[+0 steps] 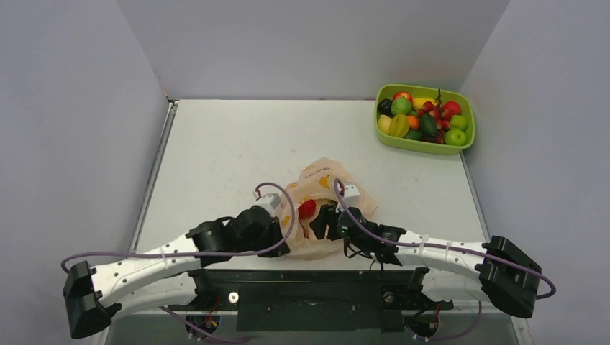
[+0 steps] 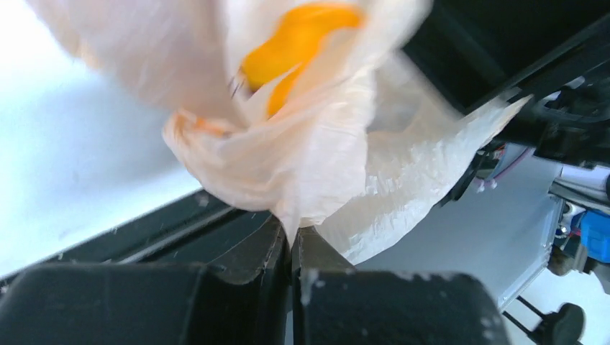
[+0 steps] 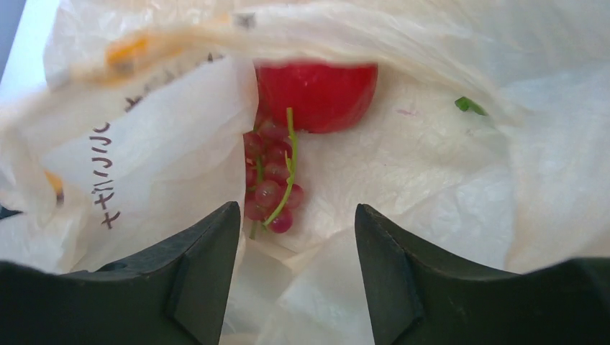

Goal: Take the fake fruits out of the plastic bag
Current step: Adjust the plastic bag at the center of the board, then take out the fake fruit from the plastic bag.

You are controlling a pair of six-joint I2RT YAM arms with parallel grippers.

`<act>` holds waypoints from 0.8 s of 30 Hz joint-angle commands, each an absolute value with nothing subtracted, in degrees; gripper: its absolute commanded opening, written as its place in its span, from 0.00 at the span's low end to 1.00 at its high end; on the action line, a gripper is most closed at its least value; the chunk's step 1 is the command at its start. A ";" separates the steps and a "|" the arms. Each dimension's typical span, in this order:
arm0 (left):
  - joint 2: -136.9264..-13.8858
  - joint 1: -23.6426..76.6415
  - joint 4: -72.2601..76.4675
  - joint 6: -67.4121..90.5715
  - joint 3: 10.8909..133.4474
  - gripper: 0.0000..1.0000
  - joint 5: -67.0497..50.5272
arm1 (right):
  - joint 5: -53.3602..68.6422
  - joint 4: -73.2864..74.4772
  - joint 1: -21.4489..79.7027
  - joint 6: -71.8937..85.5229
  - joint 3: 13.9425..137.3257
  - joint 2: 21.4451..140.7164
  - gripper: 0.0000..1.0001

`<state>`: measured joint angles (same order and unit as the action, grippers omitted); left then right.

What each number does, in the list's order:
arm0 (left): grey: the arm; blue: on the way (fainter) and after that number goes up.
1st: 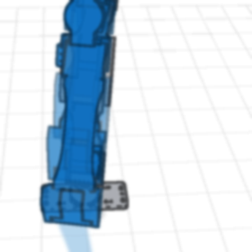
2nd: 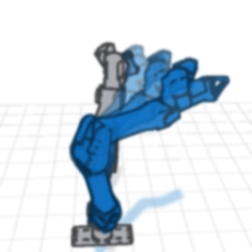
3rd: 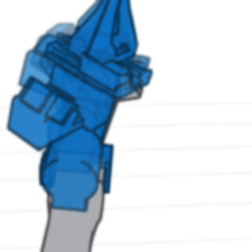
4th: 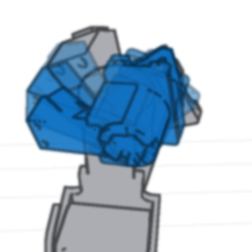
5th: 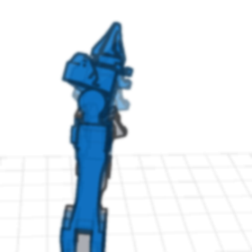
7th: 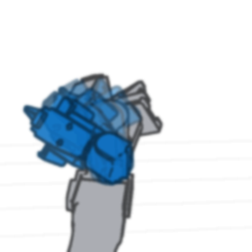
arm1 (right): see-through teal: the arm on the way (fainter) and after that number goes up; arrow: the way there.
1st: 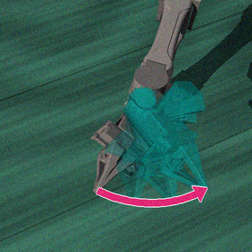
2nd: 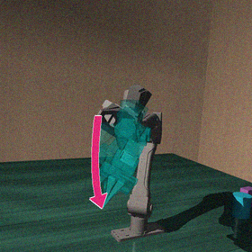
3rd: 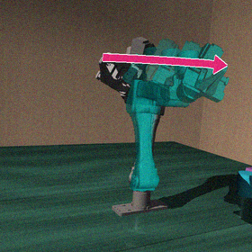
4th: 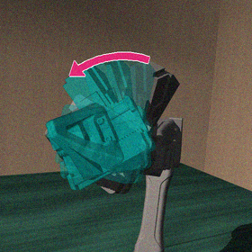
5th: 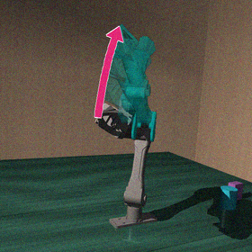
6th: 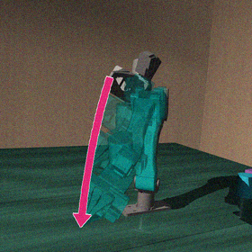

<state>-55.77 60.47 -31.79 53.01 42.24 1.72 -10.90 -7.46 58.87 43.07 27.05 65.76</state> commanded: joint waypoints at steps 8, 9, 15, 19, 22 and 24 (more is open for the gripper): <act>-33.64 63.26 -34.20 70.36 20.08 0.00 3.73 | -11.68 -12.20 63.13 36.21 31.36 70.97 0.63; -34.20 63.32 -34.76 70.42 19.88 0.00 3.89 | -12.68 -12.17 63.44 36.47 31.85 72.08 0.63; -38.44 65.49 -35.82 69.89 21.82 0.00 5.51 | -14.61 -16.71 62.51 40.20 31.60 74.58 0.61; -40.24 66.97 -31.42 70.12 22.63 0.00 6.25 | -13.98 -21.69 62.30 42.72 31.02 77.44 0.46; -42.30 67.74 -28.76 70.25 22.51 0.00 5.67 | -13.58 -26.36 62.27 43.59 30.46 79.73 0.39; -43.86 68.28 -27.00 70.35 22.50 0.00 5.52 | -13.26 -28.10 62.31 43.71 30.71 81.51 0.38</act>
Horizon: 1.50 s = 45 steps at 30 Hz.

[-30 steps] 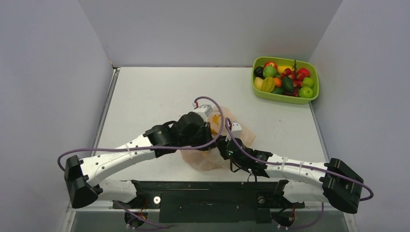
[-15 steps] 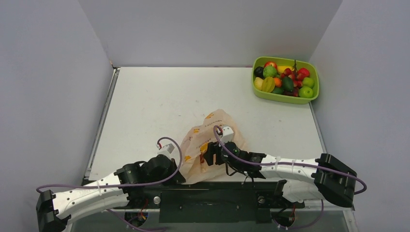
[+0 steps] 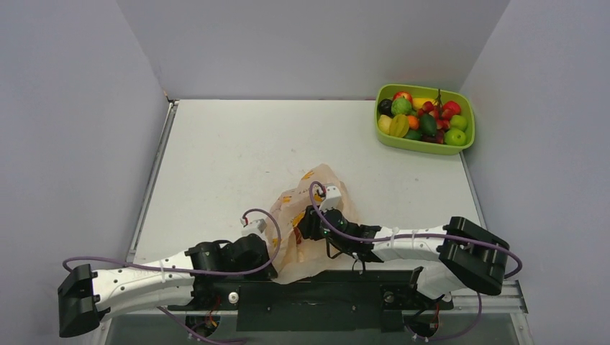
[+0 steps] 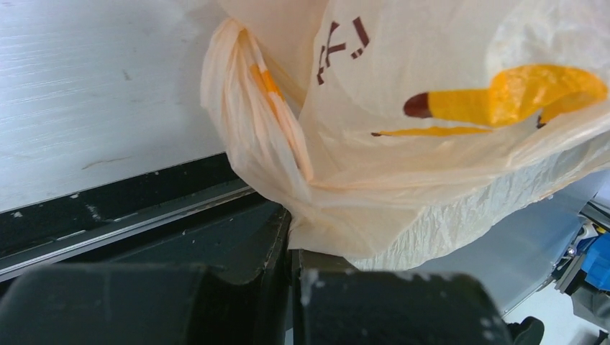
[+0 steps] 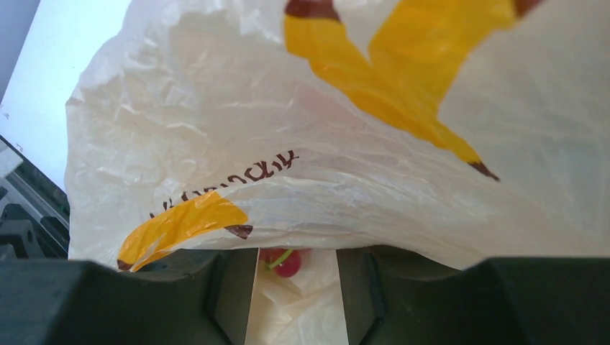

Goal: Take the fake fruits out of the plastic bag
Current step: Take out the fake fruit from the plastic bag.

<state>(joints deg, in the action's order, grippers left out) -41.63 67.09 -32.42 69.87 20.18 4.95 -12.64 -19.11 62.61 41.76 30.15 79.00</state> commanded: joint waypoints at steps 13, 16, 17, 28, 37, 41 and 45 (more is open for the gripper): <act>-51.43 70.49 -23.03 68.67 25.60 0.00 6.15 | -11.38 -34.34 62.40 45.54 31.22 90.47 0.33; -51.19 70.49 -23.21 68.45 25.86 0.00 6.66 | -9.74 -35.25 62.39 46.63 31.37 91.25 0.28; -51.13 70.49 -23.25 68.40 25.98 0.00 6.71 | -8.94 -35.91 62.36 46.87 31.33 91.28 0.25; -48.61 70.40 -26.63 68.38 28.42 0.00 9.87 | -6.23 -32.15 62.46 47.80 28.82 83.11 0.00; -46.65 70.32 -29.97 68.21 29.92 0.00 12.82 | -12.76 -17.22 62.58 44.05 25.23 67.33 0.00; -46.06 70.23 -30.83 67.78 30.57 0.00 13.95 | -15.44 -10.68 63.28 42.59 25.37 62.01 0.00; -46.51 70.07 -30.04 67.24 30.42 0.00 13.40 | -17.71 -4.79 63.87 40.63 28.53 57.69 0.00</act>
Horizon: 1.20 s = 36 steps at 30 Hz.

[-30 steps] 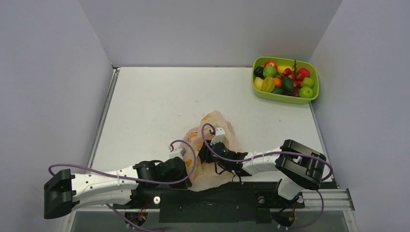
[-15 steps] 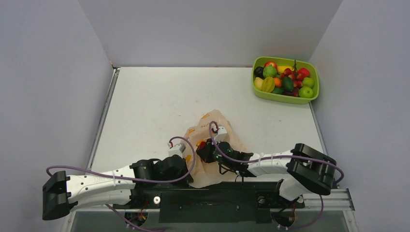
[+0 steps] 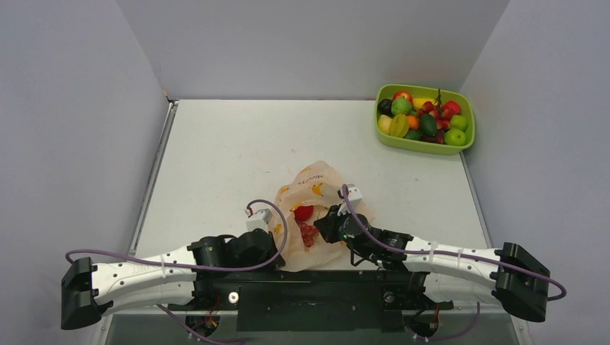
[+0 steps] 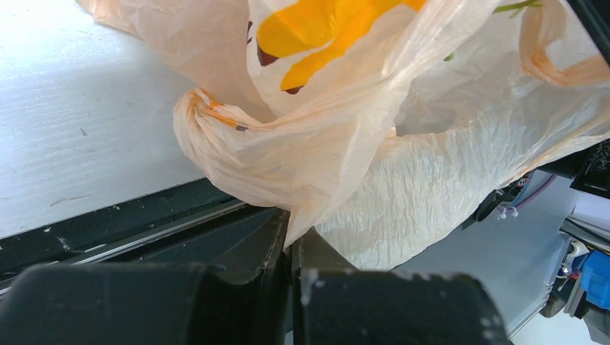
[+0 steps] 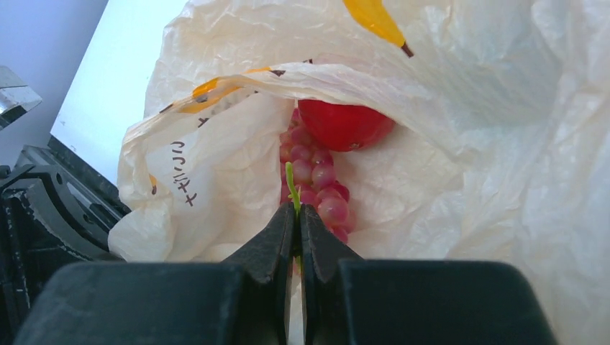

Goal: Take the fake fruits out of the plastic bag
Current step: Take out the fake fruit from the plastic bag.

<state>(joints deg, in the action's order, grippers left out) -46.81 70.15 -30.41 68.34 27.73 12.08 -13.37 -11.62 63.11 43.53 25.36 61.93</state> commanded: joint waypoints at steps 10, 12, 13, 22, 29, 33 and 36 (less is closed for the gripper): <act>-51.19 70.04 -23.59 65.99 28.98 0.00 10.14 | -16.02 3.07 64.15 38.37 40.95 55.75 0.00; -51.97 70.00 -21.93 65.40 28.74 0.00 9.58 | -15.99 4.22 64.16 38.45 42.76 55.63 0.00; -52.41 69.98 -20.93 64.87 28.61 0.00 9.32 | -16.17 5.21 64.12 38.47 43.98 55.72 0.00; -55.23 69.61 -18.87 64.81 28.00 0.00 8.39 | -17.98 11.63 65.24 42.79 52.73 54.96 0.00; -59.49 69.48 -17.88 67.55 27.80 0.00 8.56 | -23.33 12.96 68.78 44.42 56.31 53.57 0.00; -60.29 69.65 -12.73 69.89 24.49 0.00 9.23 | -27.86 18.27 68.78 44.76 61.86 52.10 0.00; -60.61 69.45 -10.47 69.84 23.24 0.00 10.49 | -32.03 23.97 68.38 44.10 65.48 51.19 0.00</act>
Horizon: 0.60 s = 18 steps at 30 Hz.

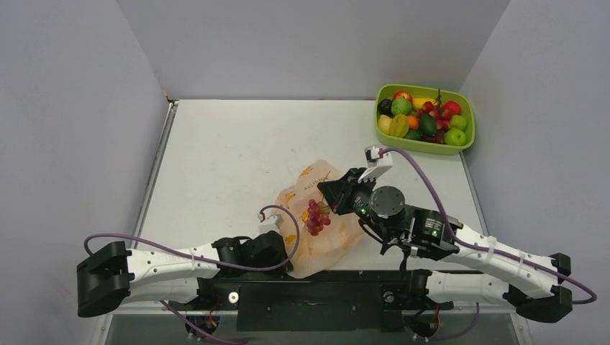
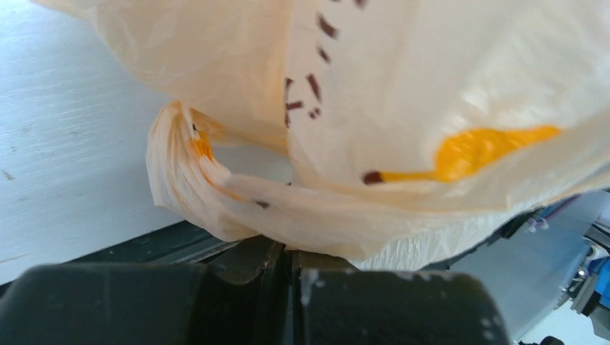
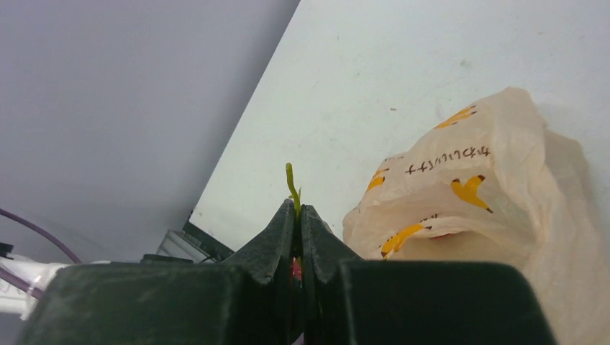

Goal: Take the fake fruits out of the plastic bag
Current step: Take out the fake fruit from the plastic bag, then place the fake fruit in the bin.

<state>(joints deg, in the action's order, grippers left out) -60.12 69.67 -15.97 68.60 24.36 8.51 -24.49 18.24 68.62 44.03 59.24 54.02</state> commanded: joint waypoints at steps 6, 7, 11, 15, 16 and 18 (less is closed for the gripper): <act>-61.84 69.63 -14.52 66.21 26.84 0.00 10.64 | -36.98 30.70 59.05 42.50 70.81 48.89 0.00; -61.82 69.66 -14.40 66.06 26.75 0.00 10.48 | -36.73 30.82 57.08 41.50 71.51 48.72 0.00; -61.73 69.72 -14.07 65.46 26.32 0.00 10.50 | -34.76 30.79 46.21 36.95 75.63 50.31 0.00; -61.22 69.78 -17.97 63.23 28.37 0.00 11.47 | -37.53 29.15 34.20 33.43 78.12 54.25 0.00; -61.11 69.78 -18.61 62.77 28.82 0.00 11.76 | -37.66 28.37 32.44 33.05 77.96 55.62 0.00; -60.70 69.78 -20.55 62.06 29.10 0.00 13.28 | -37.55 24.24 27.09 31.61 76.63 57.37 0.00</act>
